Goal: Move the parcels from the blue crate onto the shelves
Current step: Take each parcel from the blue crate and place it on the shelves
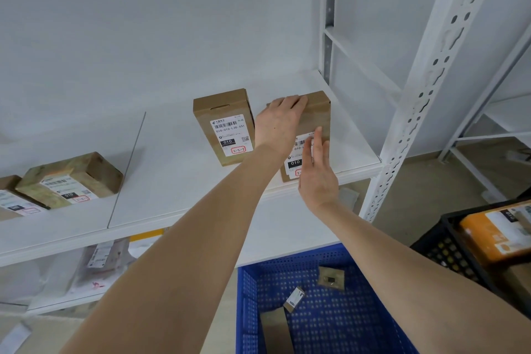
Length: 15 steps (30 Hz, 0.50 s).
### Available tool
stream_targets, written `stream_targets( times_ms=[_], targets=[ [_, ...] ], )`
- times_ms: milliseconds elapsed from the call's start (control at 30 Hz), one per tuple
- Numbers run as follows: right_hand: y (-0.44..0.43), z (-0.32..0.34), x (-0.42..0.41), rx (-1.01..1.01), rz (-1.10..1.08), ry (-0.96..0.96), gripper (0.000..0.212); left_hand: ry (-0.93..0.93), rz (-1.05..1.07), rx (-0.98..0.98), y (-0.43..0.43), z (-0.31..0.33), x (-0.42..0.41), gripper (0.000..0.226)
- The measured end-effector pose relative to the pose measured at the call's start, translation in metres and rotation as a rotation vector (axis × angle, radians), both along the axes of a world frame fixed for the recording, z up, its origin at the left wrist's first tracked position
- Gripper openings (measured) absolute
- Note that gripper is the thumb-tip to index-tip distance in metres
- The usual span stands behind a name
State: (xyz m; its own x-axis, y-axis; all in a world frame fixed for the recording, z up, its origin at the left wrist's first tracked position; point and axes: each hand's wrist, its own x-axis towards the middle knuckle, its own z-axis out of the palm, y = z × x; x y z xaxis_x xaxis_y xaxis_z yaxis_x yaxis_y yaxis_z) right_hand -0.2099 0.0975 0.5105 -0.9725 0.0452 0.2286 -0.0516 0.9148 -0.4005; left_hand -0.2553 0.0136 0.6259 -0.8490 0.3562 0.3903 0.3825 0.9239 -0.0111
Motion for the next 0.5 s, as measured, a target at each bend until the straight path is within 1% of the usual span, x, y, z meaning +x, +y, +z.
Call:
stream_targets(
  times_ms=[300, 500],
  targets=[
    [-0.001, -0.006, -0.008, -0.009, 0.000, 0.009, 0.073, 0.009, -0.022, -0.001, -0.003, -0.001, -0.014, 0.061],
    [0.008, -0.013, -0.001, 0.031, 0.014, 0.119, 0.067, 0.046, -0.056, 0.053, -0.005, -0.008, -0.006, 0.060]
  ],
)
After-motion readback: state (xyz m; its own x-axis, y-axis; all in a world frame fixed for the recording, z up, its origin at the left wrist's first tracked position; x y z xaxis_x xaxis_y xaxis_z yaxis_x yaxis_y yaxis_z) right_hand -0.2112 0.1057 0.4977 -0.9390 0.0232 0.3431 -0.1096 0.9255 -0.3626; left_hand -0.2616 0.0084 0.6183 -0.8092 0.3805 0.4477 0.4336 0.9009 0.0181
